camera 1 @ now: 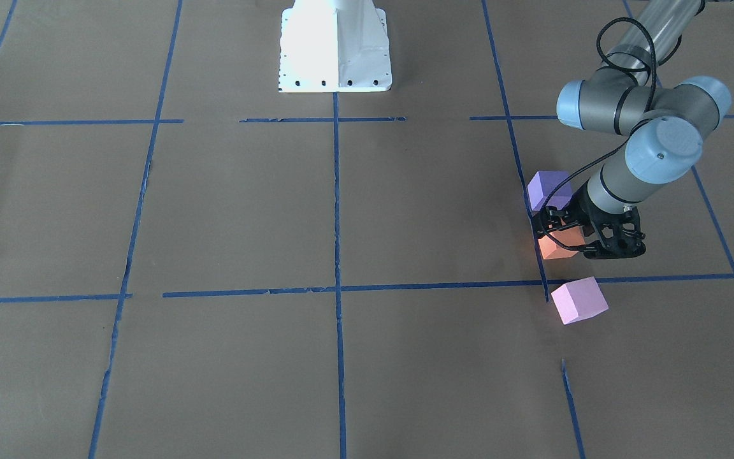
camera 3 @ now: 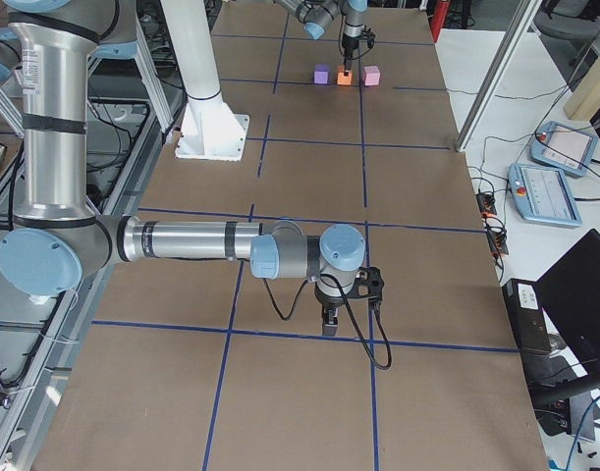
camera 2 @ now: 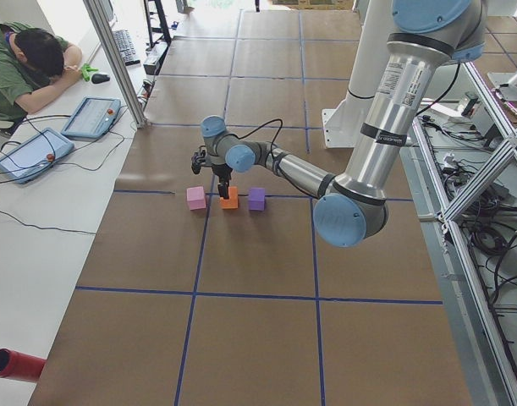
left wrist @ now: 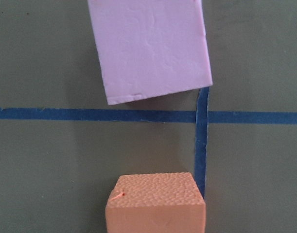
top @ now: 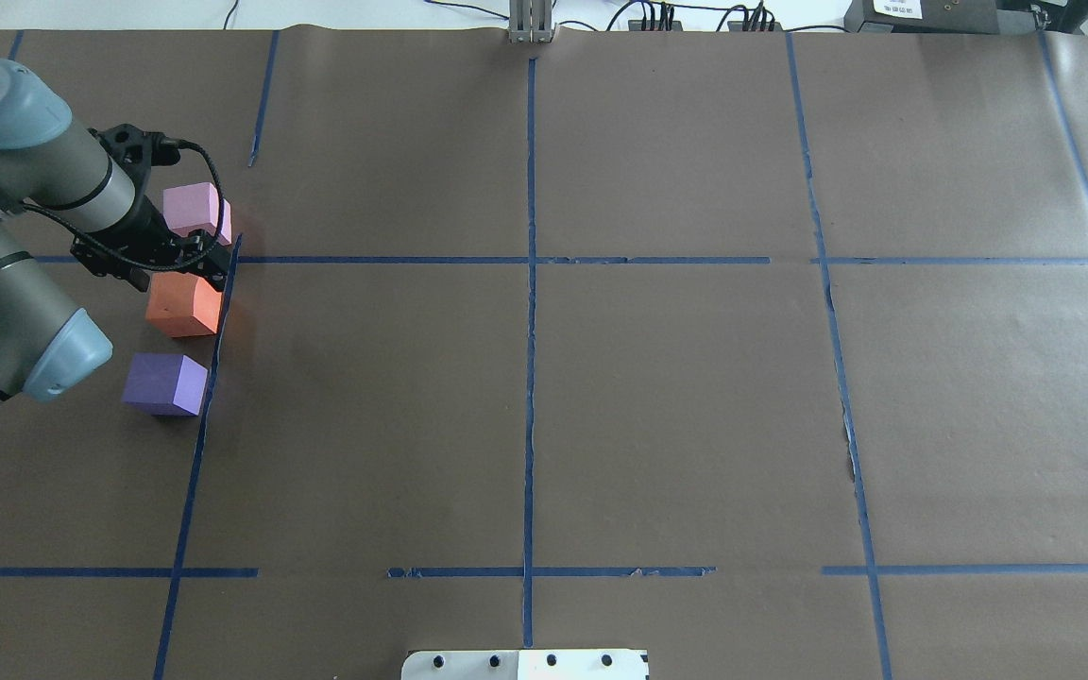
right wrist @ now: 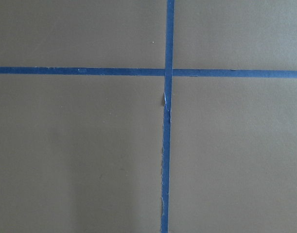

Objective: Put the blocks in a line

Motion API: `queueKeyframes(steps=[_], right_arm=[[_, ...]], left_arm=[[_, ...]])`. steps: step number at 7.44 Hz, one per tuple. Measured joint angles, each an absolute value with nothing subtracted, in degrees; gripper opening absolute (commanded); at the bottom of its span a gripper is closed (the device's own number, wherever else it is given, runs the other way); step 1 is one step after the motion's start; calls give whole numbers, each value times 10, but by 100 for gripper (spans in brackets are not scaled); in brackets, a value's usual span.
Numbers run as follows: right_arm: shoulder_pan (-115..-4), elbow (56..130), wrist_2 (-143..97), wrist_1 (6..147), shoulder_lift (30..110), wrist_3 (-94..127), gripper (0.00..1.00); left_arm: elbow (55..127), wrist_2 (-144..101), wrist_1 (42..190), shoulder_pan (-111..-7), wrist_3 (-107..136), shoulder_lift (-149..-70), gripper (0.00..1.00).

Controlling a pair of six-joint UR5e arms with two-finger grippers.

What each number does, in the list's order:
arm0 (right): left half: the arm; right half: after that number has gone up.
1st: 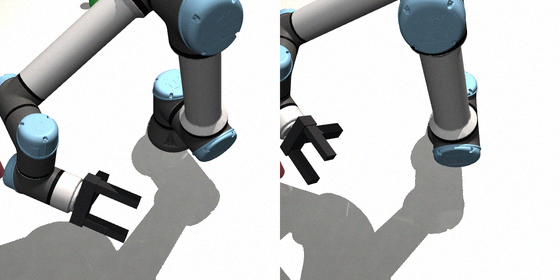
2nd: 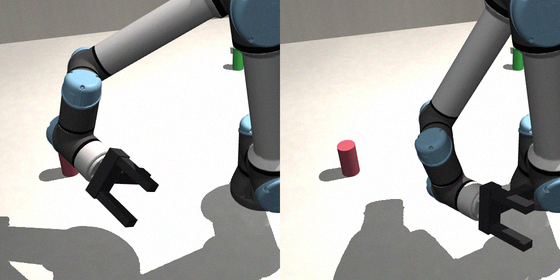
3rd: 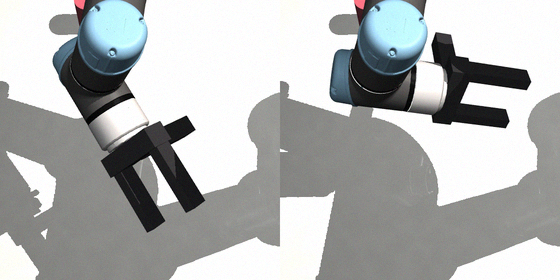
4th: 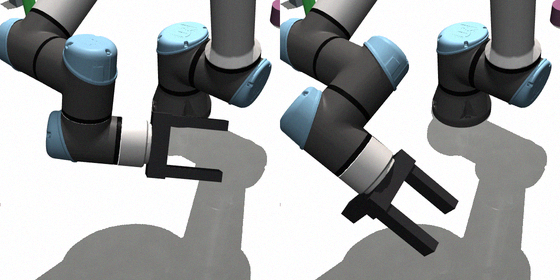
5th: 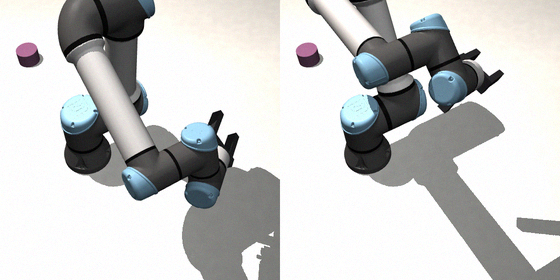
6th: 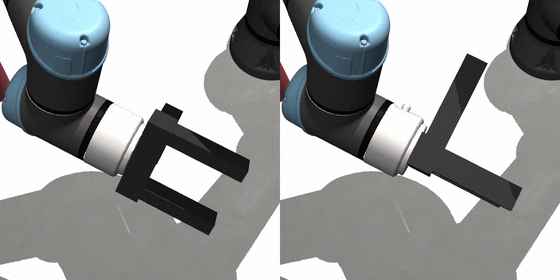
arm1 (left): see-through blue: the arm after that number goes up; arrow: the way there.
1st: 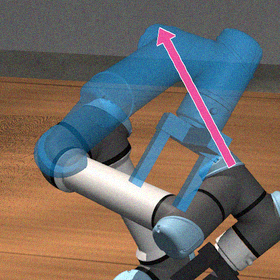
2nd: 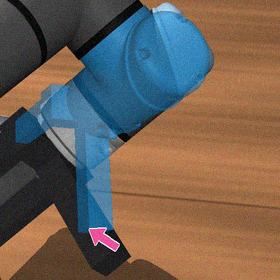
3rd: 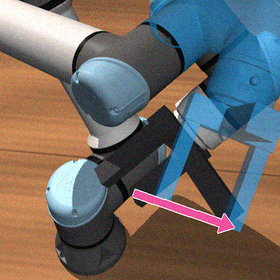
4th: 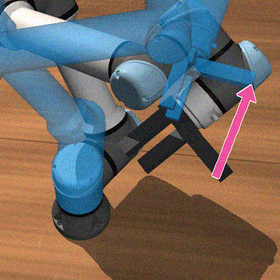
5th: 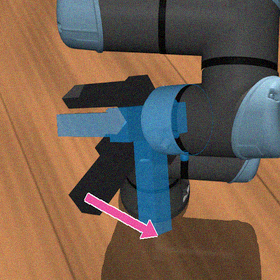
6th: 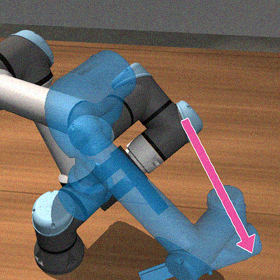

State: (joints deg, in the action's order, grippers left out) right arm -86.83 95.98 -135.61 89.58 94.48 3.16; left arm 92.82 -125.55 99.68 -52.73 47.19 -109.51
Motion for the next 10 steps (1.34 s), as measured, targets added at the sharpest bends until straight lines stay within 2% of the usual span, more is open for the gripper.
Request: queueKeyframes(steps=[3,5,6,8,10], right_arm=[[-868,960,-1356,896,945,32,100],[-868,960,-1356,896,945,32,100],[-868,960,-1356,896,945,32,100],[-868,960,-1356,896,945,32,100],[-868,960,-1356,896,945,32,100]], left_arm=[[1031,-1255,931,-615,397,-1094,100],[1055,-1252,872,-697,197,-1092,100],[1045,-1252,865,-738,94,-1084,100],[983,-1263,879,-816,-88,-1042,100],[941,-1295,909,-863,-145,-985,100]])
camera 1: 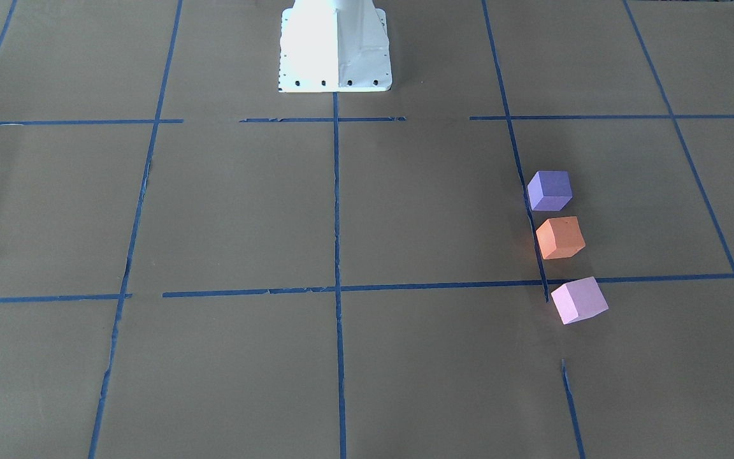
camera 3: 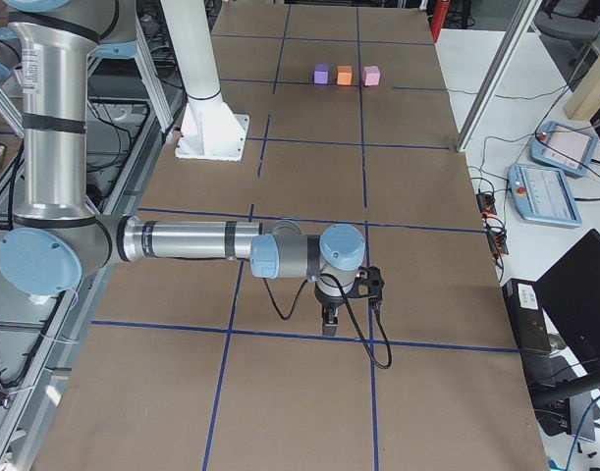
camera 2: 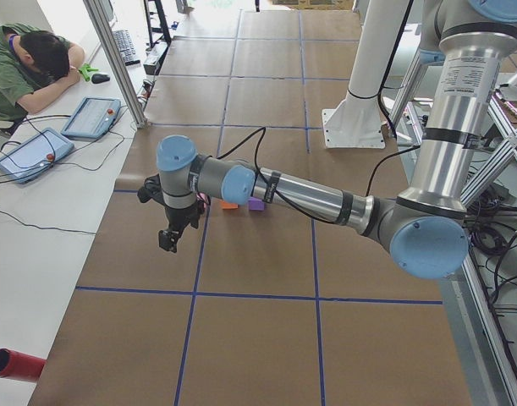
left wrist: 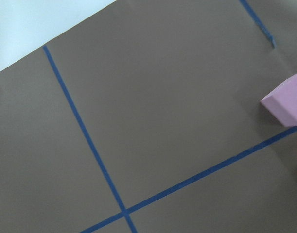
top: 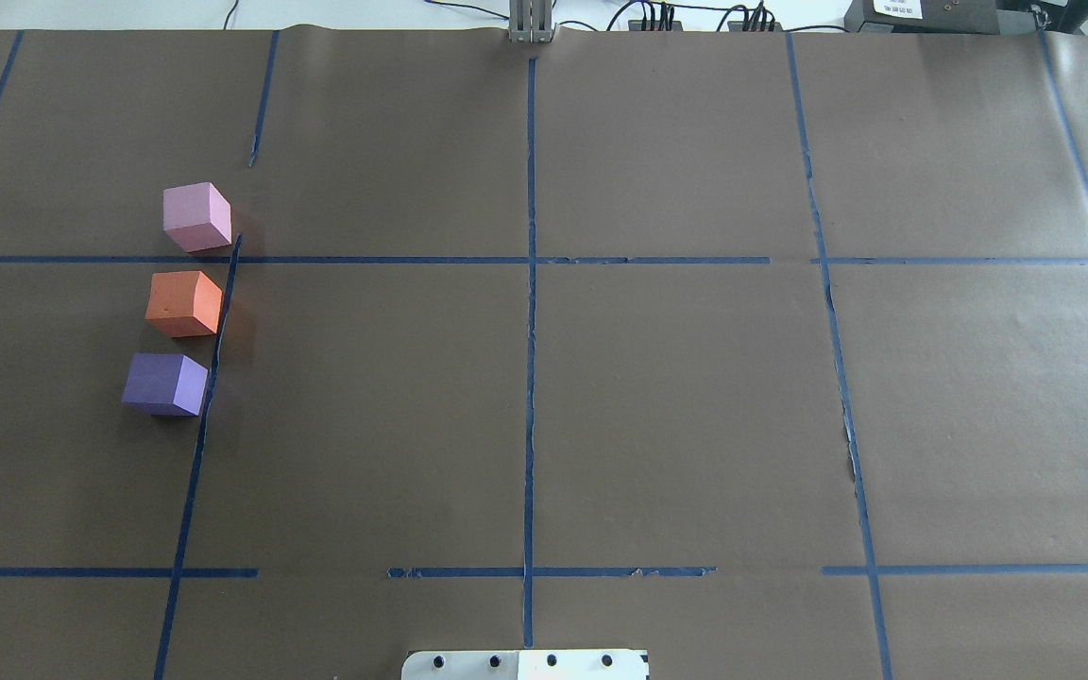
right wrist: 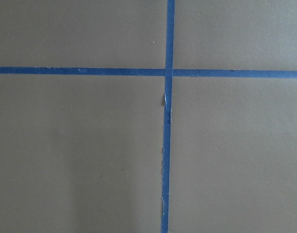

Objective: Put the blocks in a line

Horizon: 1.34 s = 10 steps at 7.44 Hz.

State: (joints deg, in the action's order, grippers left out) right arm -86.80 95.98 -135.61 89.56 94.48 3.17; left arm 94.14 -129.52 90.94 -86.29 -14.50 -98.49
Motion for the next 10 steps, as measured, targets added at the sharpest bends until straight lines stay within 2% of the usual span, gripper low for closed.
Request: queueKeyframes(steps=[3,10], right_arm=[[-868,960,-1356,896,945,32,100],[-868,960,-1356,896,945,32,100]], left_arm=[[912,-1343,920,-887,-145,-931,100],[891,-1350,897,-930,-32,-912,100]])
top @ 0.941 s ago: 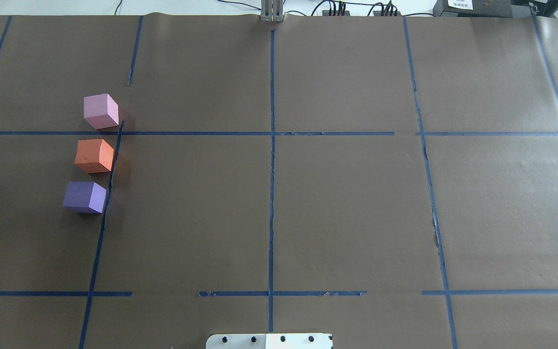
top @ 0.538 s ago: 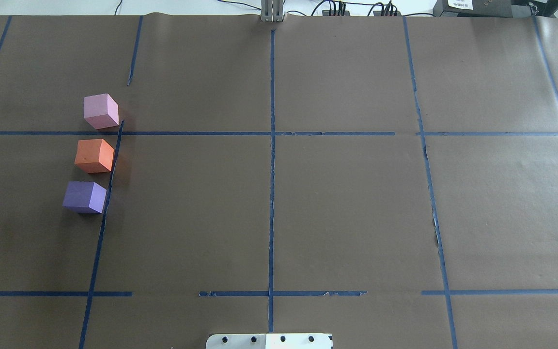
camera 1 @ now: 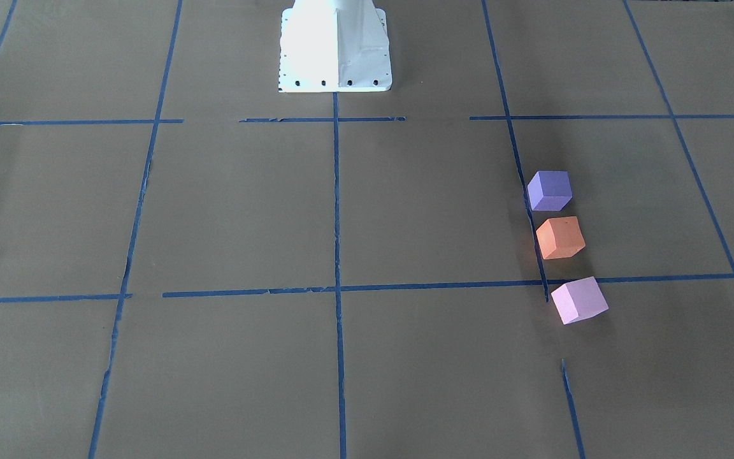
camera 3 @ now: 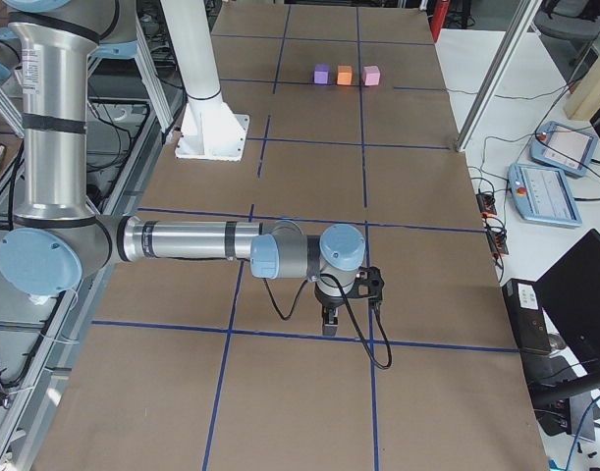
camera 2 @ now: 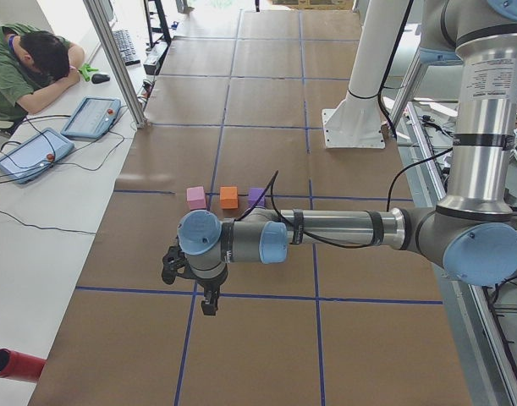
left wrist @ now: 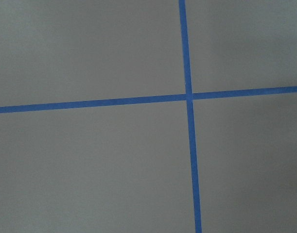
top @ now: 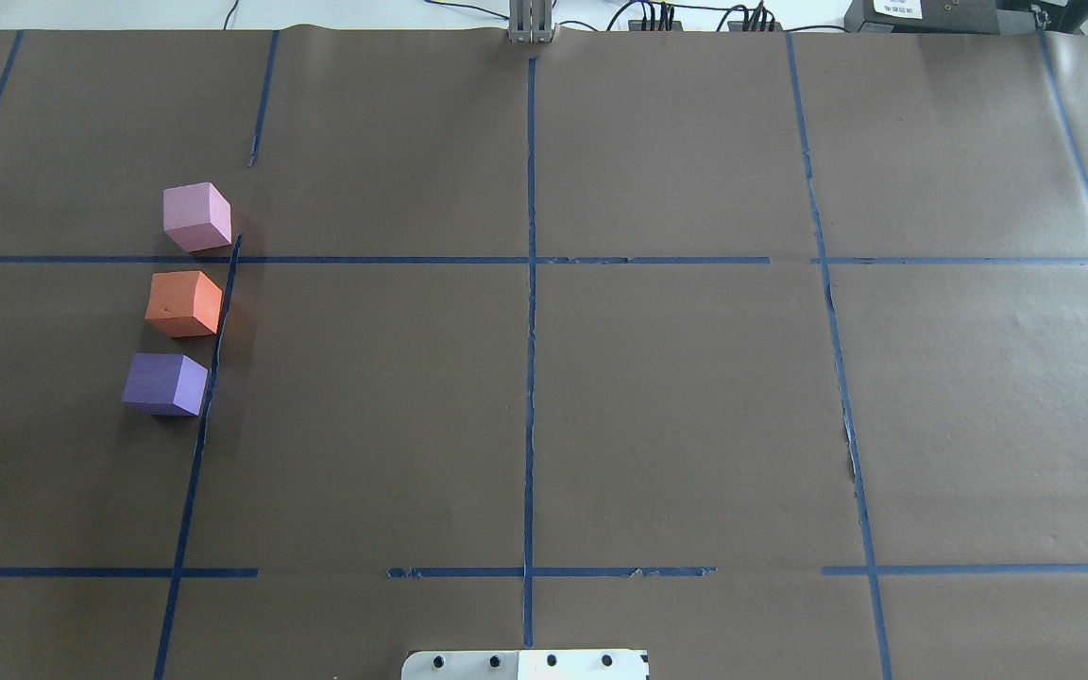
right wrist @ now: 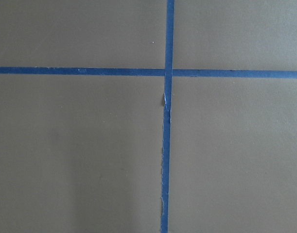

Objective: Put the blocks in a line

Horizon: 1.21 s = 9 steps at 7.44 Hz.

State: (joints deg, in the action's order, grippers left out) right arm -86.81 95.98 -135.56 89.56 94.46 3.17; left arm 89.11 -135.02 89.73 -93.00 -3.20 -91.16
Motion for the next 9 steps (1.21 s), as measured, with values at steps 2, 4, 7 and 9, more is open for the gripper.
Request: queueKeyframes(steps=[2,4,7,9], right_arm=[[-868,960,-1356,896,945,32,100],[-868,960,-1356,896,945,31,100],[-868,960,-1356,896,945,31,100],[-868,960,-1356,896,945,31,100]], left_arm=[[894,-1349,900,-932,-11,-912,100],[902,-1345,902,-932,-8,-905,100],[918,-1306,904,-929,-7,-901,100],[920,-1303,906,-922,-8,-901,100]])
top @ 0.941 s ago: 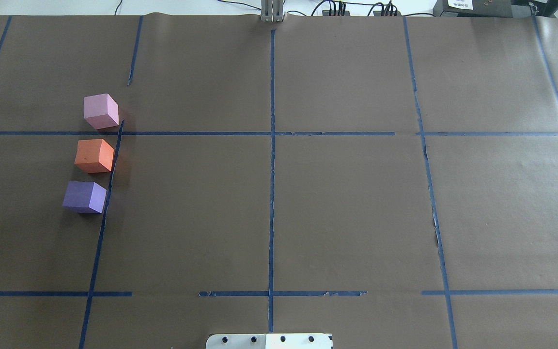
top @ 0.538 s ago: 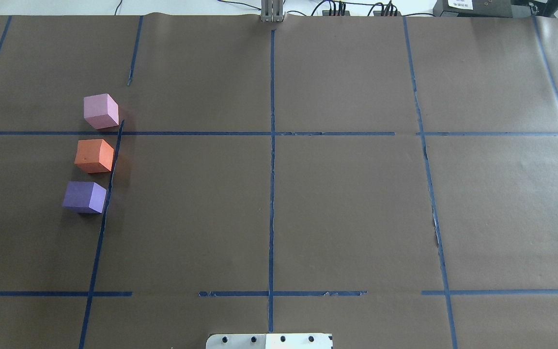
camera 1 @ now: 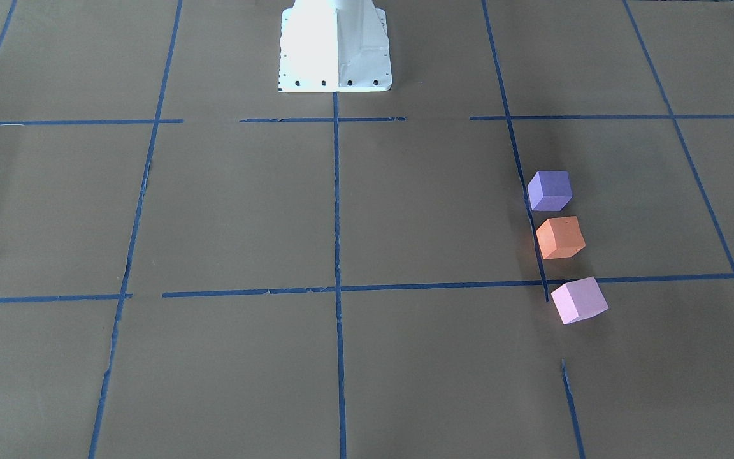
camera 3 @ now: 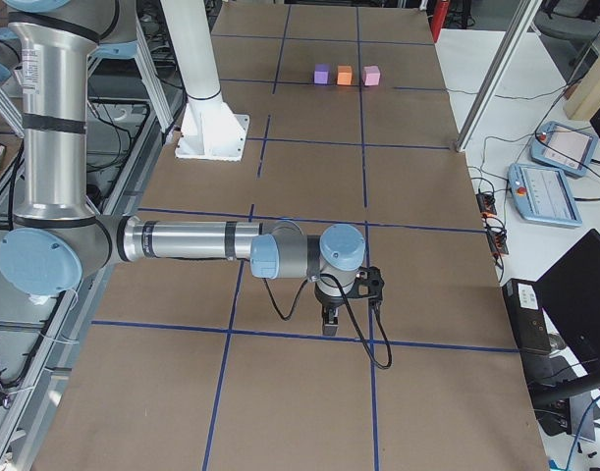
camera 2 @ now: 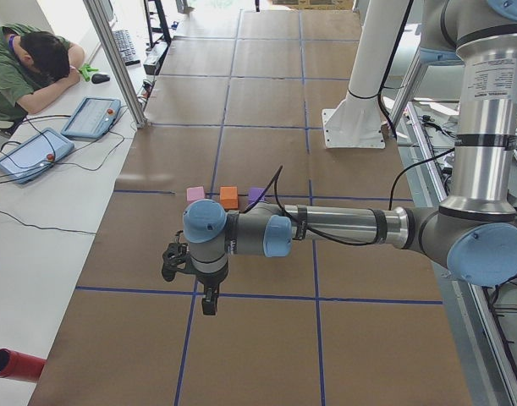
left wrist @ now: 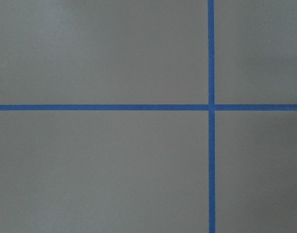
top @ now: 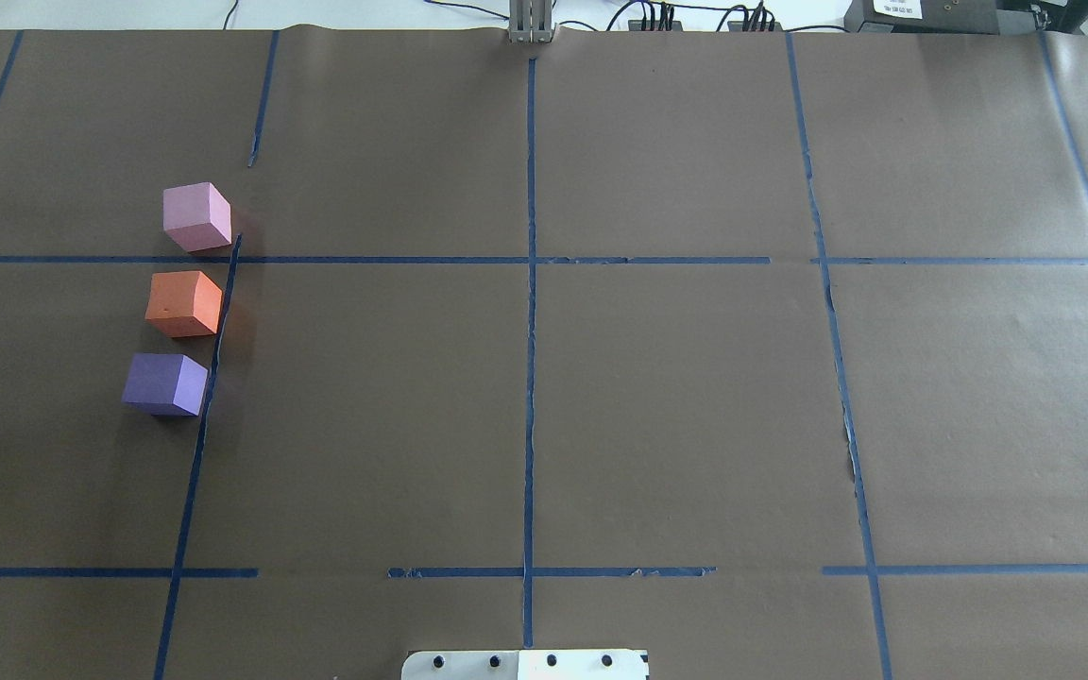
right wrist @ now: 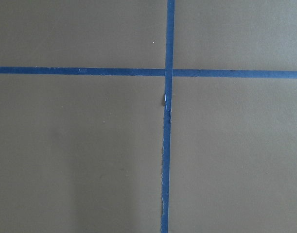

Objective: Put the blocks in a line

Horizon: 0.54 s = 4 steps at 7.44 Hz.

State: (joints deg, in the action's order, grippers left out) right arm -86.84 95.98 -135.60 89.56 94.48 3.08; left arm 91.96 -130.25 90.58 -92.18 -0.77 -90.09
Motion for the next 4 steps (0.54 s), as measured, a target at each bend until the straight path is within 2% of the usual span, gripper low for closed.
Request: queueKeyframes(steps=[4], right_arm=[[-868,960,-1356,896,945,31,100]], left_arm=[[920,-1303,906,-908,-9,-901,100]])
